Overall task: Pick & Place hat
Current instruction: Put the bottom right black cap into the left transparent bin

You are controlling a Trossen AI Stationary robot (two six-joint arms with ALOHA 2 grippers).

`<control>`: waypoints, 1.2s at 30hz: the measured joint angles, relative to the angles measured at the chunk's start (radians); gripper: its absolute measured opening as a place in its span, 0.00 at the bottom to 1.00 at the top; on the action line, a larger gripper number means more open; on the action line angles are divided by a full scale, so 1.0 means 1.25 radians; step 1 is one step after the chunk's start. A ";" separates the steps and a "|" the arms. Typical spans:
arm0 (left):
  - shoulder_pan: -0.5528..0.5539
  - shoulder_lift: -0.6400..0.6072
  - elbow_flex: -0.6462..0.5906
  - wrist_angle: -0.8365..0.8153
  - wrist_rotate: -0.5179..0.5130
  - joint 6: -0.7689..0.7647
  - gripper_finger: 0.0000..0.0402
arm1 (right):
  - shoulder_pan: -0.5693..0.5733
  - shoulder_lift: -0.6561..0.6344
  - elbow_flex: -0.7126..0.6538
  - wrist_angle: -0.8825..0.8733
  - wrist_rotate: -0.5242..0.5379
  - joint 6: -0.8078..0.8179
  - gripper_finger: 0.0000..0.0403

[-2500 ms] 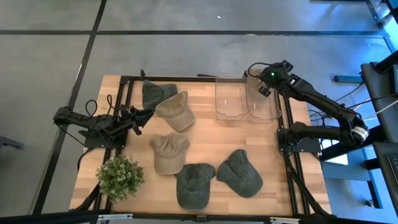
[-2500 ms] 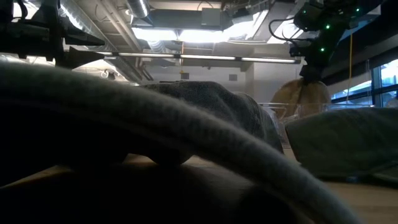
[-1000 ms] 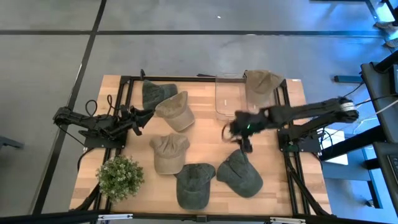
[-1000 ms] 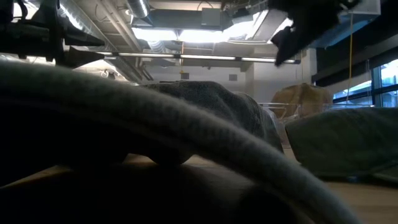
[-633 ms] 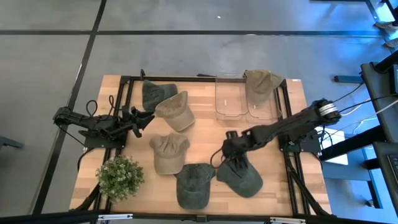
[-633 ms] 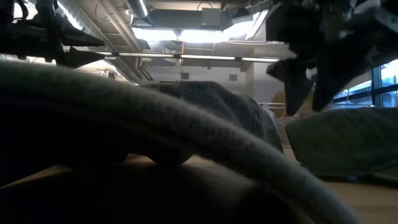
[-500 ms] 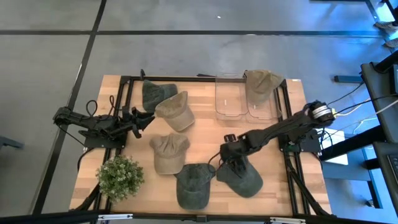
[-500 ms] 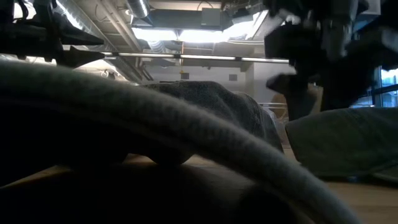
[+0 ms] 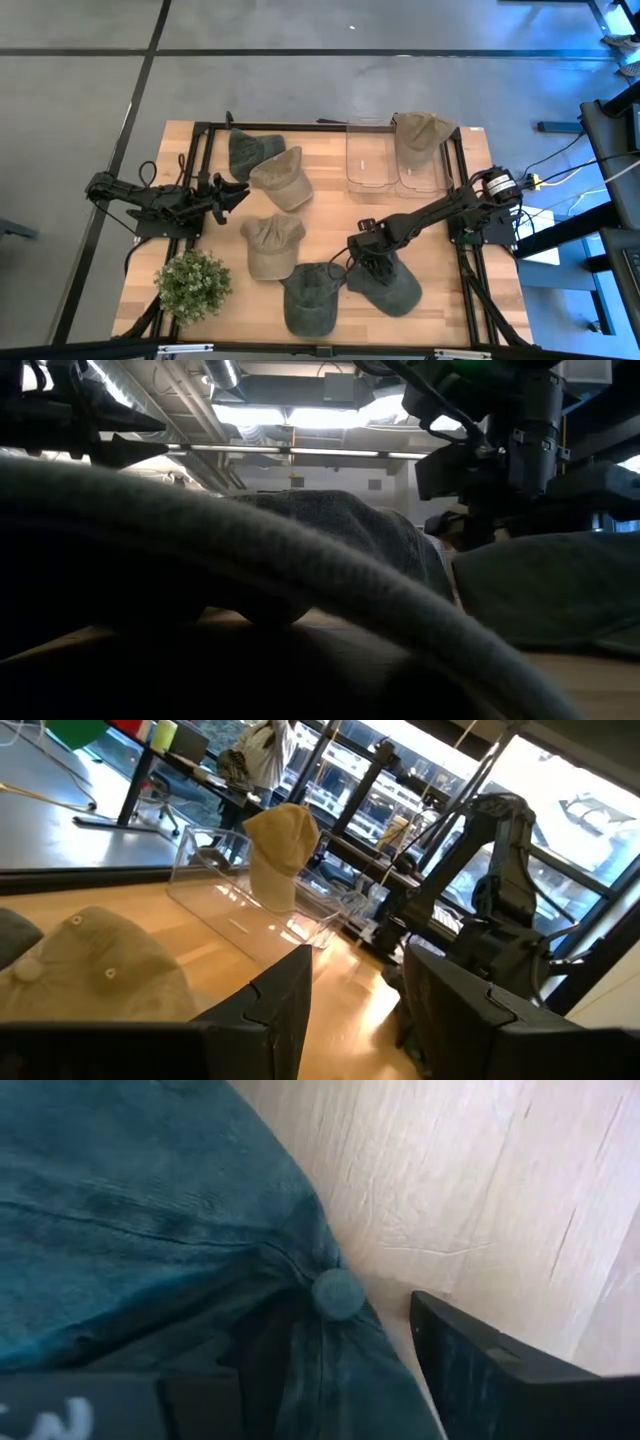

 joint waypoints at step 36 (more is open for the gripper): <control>0.000 0.000 0.000 -0.009 -0.011 0.002 0.39 | -0.013 -0.416 0.070 -0.181 0.385 0.159 0.03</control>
